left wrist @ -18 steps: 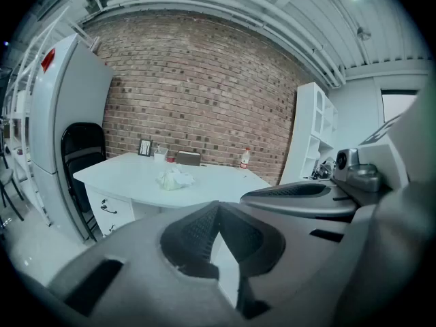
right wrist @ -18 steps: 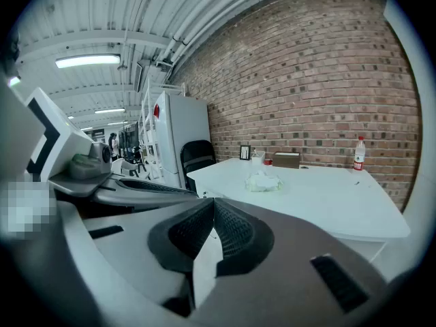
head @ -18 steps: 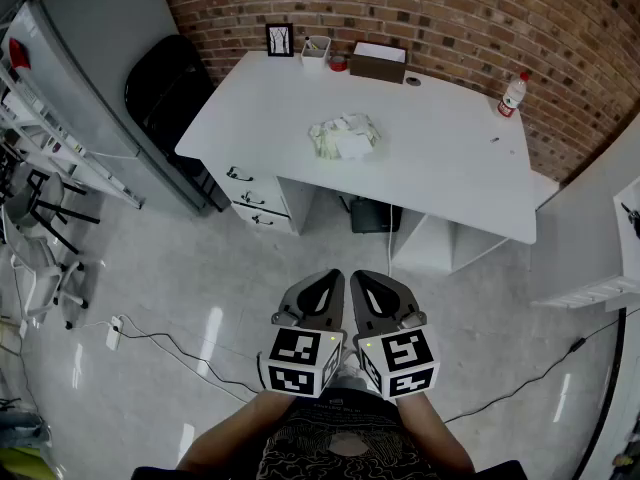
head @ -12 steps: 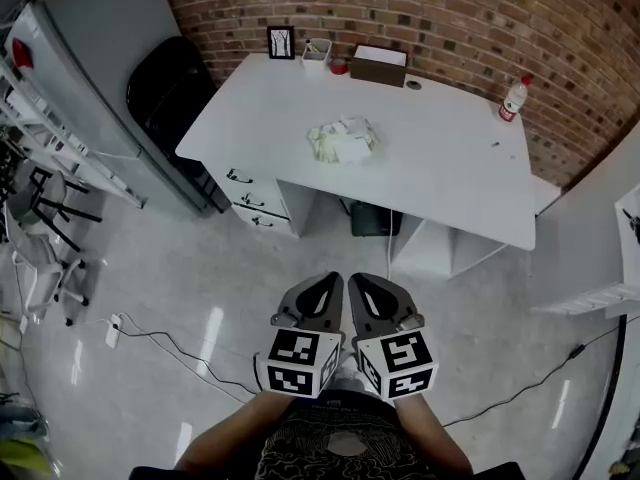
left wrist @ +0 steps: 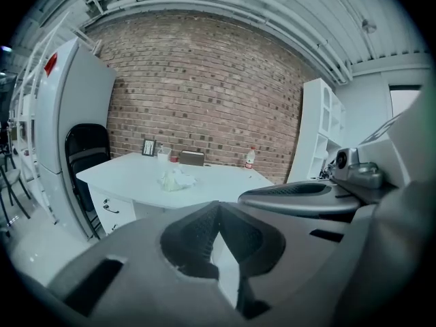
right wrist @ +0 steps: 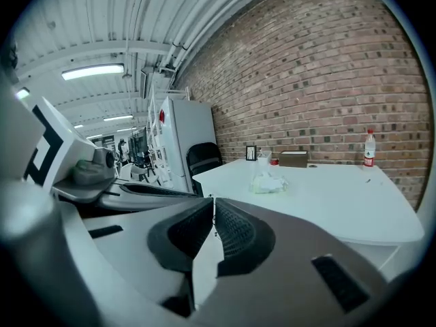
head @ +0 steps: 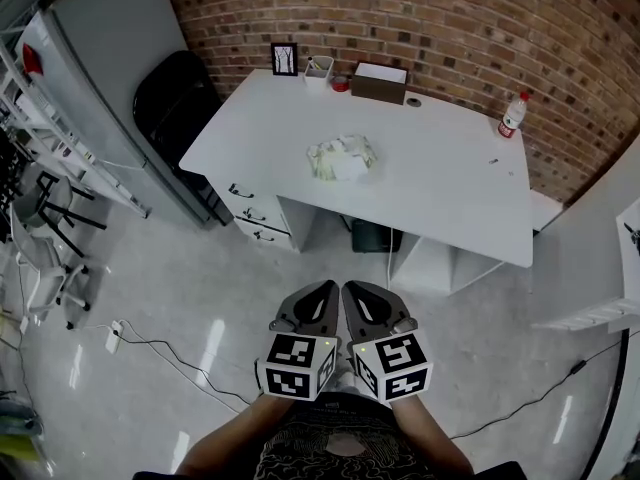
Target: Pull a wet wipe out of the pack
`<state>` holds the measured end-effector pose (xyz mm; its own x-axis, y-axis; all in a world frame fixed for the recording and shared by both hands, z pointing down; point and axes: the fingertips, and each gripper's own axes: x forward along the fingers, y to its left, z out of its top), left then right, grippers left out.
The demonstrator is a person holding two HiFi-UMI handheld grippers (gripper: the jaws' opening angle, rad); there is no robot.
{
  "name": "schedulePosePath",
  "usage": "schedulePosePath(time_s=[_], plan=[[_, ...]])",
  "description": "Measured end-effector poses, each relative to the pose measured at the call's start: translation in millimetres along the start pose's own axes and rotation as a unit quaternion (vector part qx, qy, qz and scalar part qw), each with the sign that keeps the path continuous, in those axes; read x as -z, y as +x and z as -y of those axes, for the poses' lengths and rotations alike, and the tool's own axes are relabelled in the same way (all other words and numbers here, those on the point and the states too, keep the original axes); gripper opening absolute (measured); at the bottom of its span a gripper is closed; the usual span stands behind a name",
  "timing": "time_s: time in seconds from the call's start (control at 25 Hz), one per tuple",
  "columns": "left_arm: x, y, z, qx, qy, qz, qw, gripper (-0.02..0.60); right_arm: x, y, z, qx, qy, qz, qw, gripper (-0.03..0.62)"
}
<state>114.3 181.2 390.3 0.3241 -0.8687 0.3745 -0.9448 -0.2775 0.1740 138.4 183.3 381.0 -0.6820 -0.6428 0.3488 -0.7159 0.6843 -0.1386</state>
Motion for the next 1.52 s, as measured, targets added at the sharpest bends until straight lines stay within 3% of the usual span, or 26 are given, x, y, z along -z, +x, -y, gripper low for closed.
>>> schedulePosePath(time_s=[0.44,1.0,1.52], plan=[[-9,34,-35,0.009,-0.005,-0.003,0.9999,0.011,-8,48,18,0.005,0.013,-0.011,1.000,0.020],[-48,107,-116,0.062,-0.002,-0.022,0.9978,0.011,-44,152,46,0.053,0.025,-0.032,0.998,0.020],[-76,145,-181,0.121,0.005,-0.039,0.9918,0.011,-74,224,47,0.107,0.031,-0.044,0.993,0.020]])
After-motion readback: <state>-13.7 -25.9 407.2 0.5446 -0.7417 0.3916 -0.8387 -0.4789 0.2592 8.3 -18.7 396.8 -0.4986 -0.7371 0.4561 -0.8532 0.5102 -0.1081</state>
